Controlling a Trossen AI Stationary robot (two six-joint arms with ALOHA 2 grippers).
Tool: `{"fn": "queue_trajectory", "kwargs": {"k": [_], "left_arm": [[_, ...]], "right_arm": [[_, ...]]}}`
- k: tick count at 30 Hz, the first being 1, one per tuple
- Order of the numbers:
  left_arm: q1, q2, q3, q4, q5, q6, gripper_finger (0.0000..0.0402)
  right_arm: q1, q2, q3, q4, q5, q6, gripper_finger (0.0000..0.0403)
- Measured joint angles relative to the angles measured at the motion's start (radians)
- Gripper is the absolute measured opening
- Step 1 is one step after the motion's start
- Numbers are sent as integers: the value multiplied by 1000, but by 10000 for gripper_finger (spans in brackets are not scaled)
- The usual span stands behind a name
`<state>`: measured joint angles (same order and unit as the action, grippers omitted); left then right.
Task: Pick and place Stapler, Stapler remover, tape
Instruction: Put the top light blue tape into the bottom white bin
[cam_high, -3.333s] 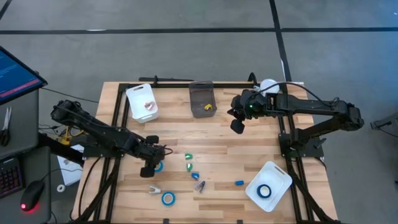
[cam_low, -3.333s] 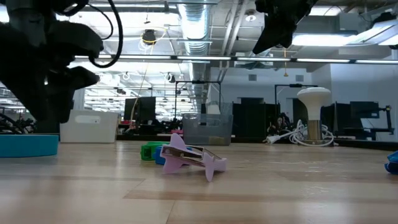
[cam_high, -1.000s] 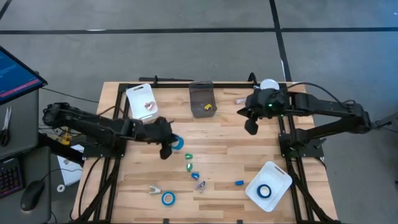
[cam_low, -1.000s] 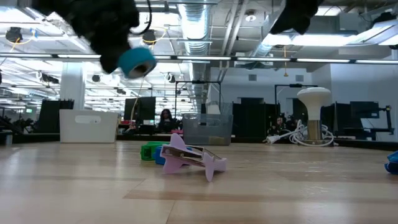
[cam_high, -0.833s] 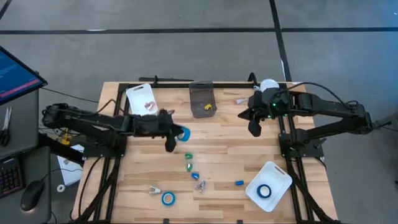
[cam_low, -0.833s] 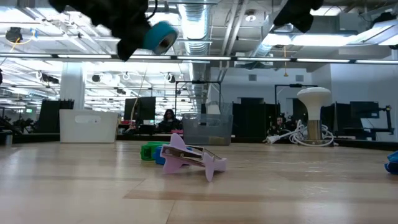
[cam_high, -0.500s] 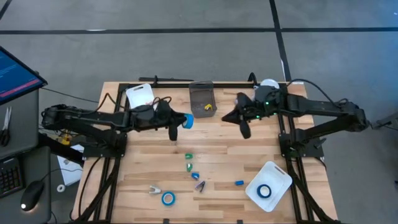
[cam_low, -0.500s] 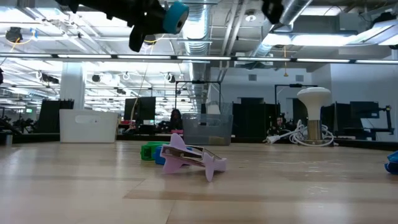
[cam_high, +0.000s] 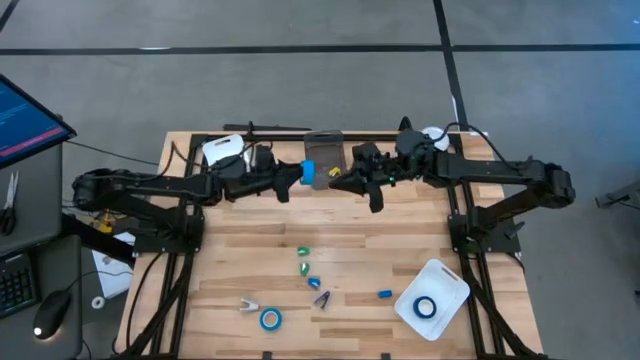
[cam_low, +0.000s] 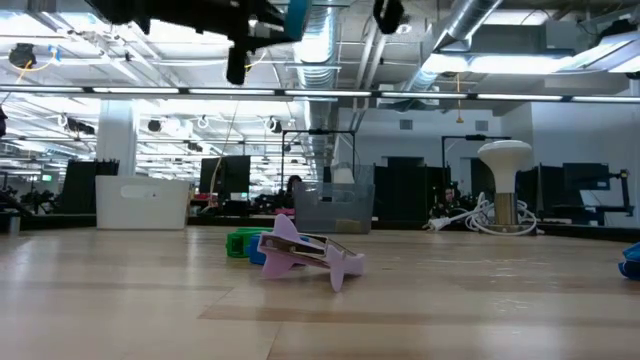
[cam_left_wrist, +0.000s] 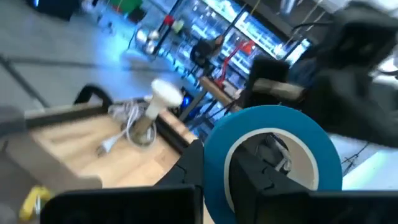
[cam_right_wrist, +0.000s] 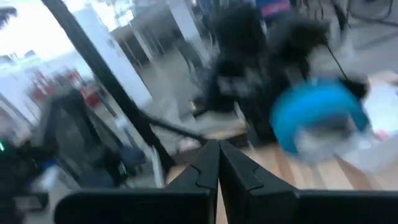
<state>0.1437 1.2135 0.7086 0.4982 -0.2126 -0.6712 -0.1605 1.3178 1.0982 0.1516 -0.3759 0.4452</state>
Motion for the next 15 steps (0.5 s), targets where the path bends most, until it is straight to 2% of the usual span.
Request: {"fn": "queue_trajectory", "kwargs": {"k": [5,15], "left_arm": [[8,64,0,90,27,-61,25],[33,113,0,254,49,-134,25]], "right_arm": [[-29,-2,0,12,-19,72,23],[-34,-1,0,10,-20,141,128]]}}
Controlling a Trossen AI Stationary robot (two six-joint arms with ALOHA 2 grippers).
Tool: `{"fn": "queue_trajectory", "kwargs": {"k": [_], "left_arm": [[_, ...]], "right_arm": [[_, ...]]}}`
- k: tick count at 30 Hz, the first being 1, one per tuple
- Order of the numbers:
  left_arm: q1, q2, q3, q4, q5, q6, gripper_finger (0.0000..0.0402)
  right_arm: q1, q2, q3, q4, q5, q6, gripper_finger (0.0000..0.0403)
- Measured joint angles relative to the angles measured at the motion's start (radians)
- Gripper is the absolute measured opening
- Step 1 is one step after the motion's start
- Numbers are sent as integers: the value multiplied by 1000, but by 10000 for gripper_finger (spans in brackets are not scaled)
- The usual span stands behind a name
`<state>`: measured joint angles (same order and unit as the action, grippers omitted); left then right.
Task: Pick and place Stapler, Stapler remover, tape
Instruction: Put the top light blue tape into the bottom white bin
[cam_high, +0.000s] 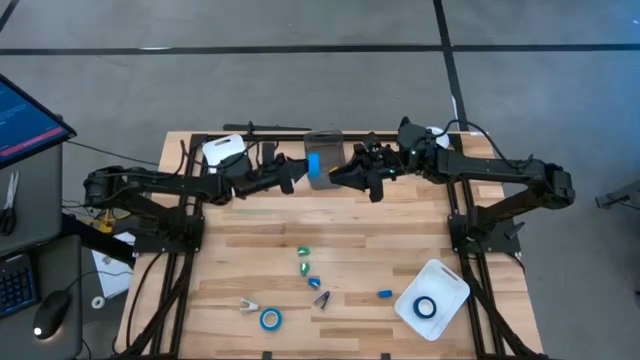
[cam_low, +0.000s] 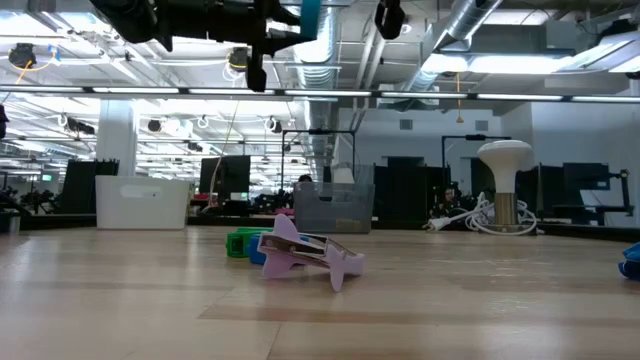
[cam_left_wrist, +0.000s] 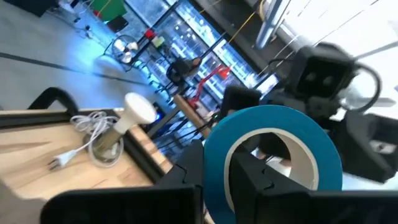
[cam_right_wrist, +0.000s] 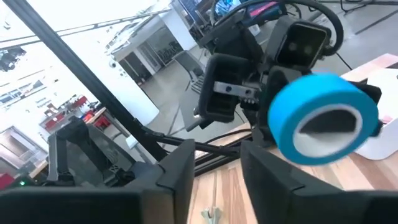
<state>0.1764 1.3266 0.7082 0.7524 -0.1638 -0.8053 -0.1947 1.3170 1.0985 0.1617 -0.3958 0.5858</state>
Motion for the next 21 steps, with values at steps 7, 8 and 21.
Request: {"fn": "queue_trajectory", "kwargs": {"k": [7,8,21], "left_arm": [[0,-1,0,61,1,-15,25],[-3,-1,0,59,1,-16,25],[-12,-2,0,70,-1,-24,25]], "right_arm": [[-11,18,0,12,1,19,156],[-11,22,-2,6,2,22,157],[-24,122,0,203,-1,89,160]]}}
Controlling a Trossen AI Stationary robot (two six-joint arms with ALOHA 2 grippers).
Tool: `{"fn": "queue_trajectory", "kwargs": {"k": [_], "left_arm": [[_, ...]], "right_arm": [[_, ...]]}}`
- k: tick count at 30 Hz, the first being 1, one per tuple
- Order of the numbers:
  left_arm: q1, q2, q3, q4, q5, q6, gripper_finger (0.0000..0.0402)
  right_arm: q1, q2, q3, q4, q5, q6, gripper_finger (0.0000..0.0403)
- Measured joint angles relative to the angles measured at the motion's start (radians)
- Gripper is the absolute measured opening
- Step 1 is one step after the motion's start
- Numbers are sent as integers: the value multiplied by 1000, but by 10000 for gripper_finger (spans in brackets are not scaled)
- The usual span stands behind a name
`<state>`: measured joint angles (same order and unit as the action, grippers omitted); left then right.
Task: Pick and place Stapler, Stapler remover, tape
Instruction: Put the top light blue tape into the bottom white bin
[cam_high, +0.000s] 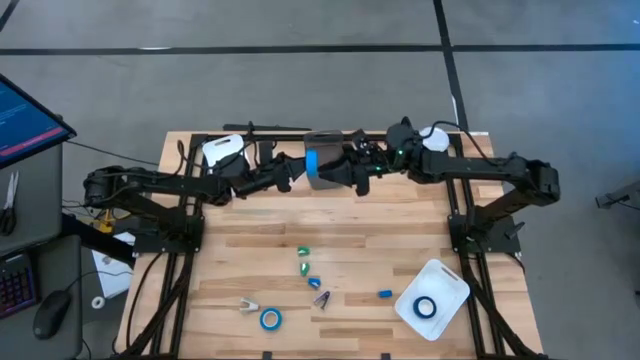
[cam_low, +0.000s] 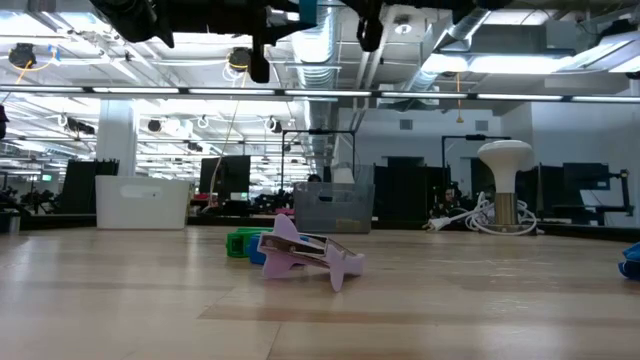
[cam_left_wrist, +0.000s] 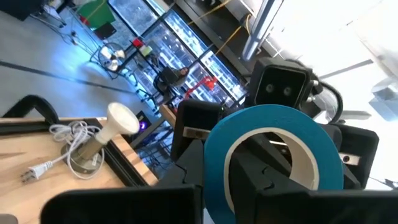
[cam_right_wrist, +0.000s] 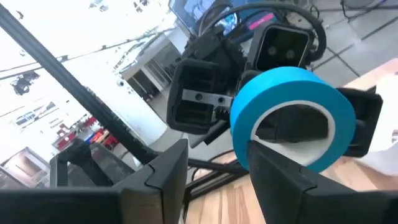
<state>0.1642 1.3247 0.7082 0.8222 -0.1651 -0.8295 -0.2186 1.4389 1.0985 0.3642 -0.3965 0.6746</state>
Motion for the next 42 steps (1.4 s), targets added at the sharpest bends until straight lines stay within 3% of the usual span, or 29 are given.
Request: {"fn": "queue_trajectory", "kwargs": {"k": [23,42], "left_arm": [[0,1,0,-4,24,11,25],[-1,0,1,-9,14,20,25]], "right_arm": [[-67,7,0,-27,8,-16,154],[-41,7,-1,16,5,9,157]]}}
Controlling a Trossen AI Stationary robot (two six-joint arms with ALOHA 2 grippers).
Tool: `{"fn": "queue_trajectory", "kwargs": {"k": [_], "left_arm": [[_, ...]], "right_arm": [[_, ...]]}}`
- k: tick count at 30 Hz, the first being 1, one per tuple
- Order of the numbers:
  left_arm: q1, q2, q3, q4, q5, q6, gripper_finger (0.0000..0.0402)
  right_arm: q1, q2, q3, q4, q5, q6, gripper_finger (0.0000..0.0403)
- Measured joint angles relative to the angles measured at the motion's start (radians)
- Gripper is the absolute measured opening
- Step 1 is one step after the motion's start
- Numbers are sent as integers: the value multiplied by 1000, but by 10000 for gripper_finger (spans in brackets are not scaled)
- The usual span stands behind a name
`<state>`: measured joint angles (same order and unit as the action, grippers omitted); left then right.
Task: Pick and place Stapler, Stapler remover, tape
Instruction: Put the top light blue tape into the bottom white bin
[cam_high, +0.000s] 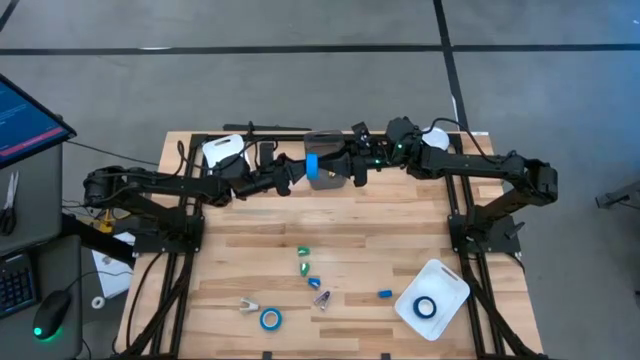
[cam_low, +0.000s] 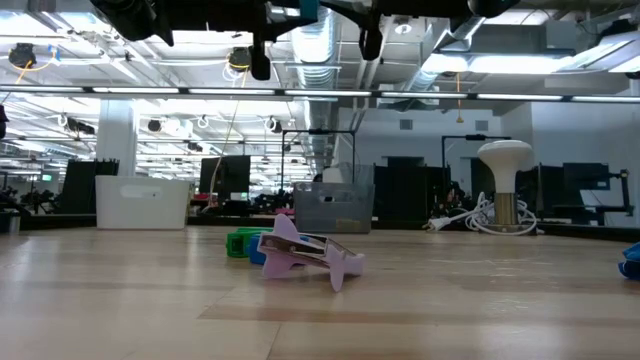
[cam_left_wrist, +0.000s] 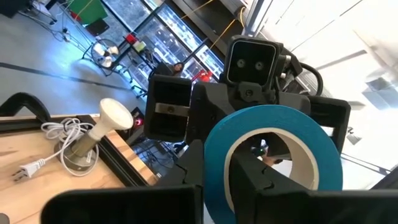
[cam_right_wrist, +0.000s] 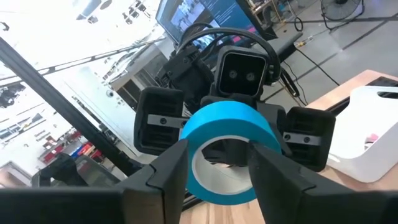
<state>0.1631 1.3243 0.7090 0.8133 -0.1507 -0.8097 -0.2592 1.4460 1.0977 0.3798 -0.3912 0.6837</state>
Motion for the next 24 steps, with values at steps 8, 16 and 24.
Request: {"fn": "queue_trajectory", "kwargs": {"k": [8,16,24], "left_arm": [[1,0,0,-3,-6,0,25],[1,0,0,-2,-9,0,25],[1,1,2,-6,-21,2,25]], "right_arm": [[3,-2,0,31,-27,20,190],[9,11,0,63,-28,22,190],[26,31,1,87,-31,47,168]]}}
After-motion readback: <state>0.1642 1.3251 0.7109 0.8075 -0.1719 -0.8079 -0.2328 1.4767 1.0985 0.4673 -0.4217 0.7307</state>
